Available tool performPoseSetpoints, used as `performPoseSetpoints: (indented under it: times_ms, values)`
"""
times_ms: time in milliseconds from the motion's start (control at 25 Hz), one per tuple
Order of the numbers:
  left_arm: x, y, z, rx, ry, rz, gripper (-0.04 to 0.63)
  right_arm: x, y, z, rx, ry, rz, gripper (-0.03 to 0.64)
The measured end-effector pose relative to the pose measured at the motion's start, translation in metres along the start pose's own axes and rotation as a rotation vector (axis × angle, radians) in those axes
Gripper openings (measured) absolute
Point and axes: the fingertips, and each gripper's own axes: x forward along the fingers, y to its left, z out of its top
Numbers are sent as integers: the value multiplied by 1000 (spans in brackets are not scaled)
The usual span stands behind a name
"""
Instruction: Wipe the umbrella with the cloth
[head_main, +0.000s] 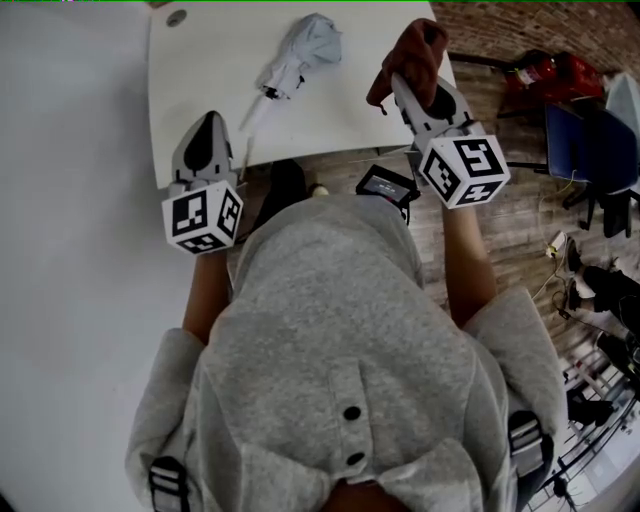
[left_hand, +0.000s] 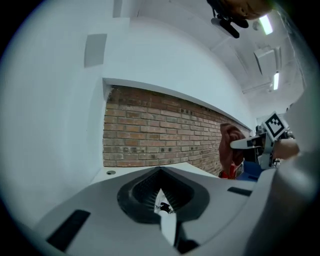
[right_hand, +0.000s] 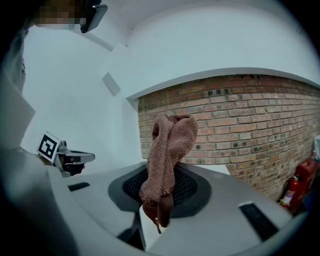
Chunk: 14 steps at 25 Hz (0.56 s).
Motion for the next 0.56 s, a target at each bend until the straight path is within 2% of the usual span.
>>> performPoseSetpoints:
  times_ms: [560]
  values:
    - [6, -13, 8, 19, 4, -31, 14, 2, -1, -6, -27, 20, 14, 97]
